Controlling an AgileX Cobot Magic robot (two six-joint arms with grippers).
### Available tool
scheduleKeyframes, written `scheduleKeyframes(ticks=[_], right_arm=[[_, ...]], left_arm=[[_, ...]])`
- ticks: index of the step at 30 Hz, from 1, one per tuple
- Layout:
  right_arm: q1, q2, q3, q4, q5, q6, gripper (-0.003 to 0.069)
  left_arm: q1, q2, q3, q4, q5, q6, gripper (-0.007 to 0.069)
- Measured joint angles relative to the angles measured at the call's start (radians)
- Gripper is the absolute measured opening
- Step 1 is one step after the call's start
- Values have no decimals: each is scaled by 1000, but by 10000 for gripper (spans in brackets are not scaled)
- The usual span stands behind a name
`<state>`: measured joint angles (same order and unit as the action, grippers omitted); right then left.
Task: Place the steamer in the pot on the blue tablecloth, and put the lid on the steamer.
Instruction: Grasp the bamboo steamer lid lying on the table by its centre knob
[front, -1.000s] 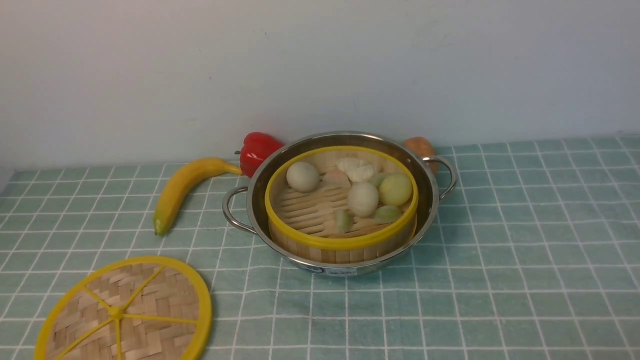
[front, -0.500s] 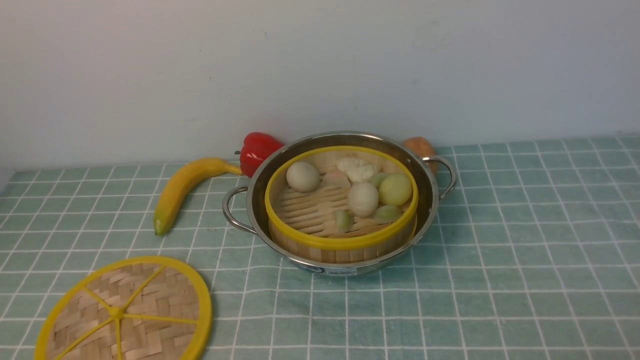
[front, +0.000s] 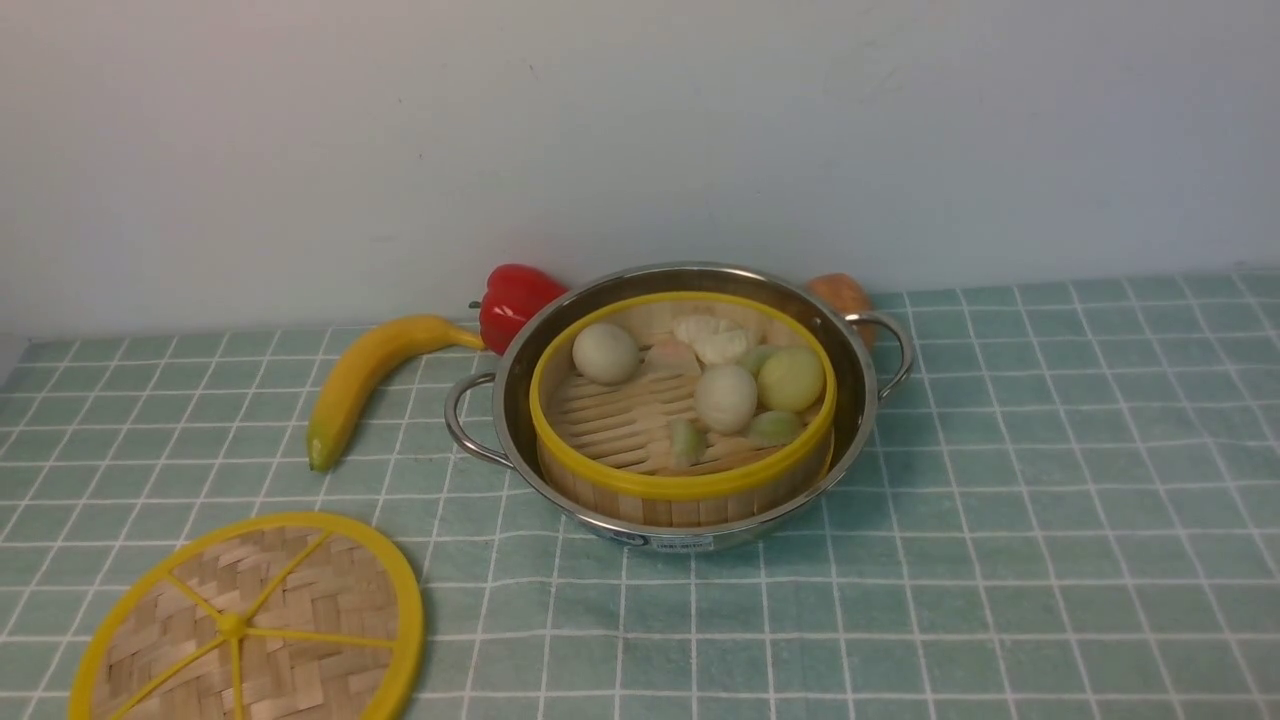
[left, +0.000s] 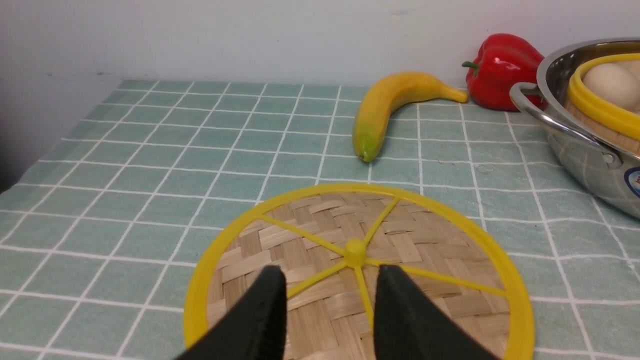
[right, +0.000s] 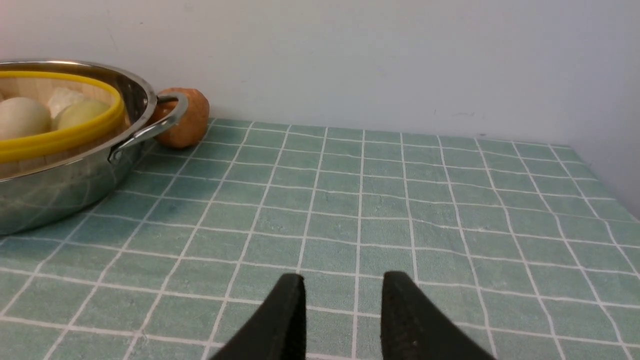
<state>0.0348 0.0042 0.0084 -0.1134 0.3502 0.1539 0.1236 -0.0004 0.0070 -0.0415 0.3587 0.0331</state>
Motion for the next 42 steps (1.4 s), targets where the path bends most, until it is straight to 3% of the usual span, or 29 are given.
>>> scheduleKeyframes(ticks=[11,20,24,32,33,35,37,42], right_arm=[[0,0,0,4,0,0,239],[0,0,0,4,0,-3,240],[0,0,0,4,0,-3,240],[0,0,0,4,-1,-3,240],[0,0,0,4,-1,-3,240],[0,0,0,4,-1,-3,240],[0,0,0,4,-1,-3,240],[0,0,0,4,-1,-3,240]], left_arm=[[0,0,0,-13,-33,0,243],[0,0,0,-217,-301,-33,243],[0,0,-3,-303,-318,-76,243],[0,133,-255,-304,-36,-75,243],[0,193,-341,-282,67,-67,243],[0,262,-434,-238,193,-47,243],[0,423,-608,-131,442,-21,243],[0,745,-809,87,716,-13,243]])
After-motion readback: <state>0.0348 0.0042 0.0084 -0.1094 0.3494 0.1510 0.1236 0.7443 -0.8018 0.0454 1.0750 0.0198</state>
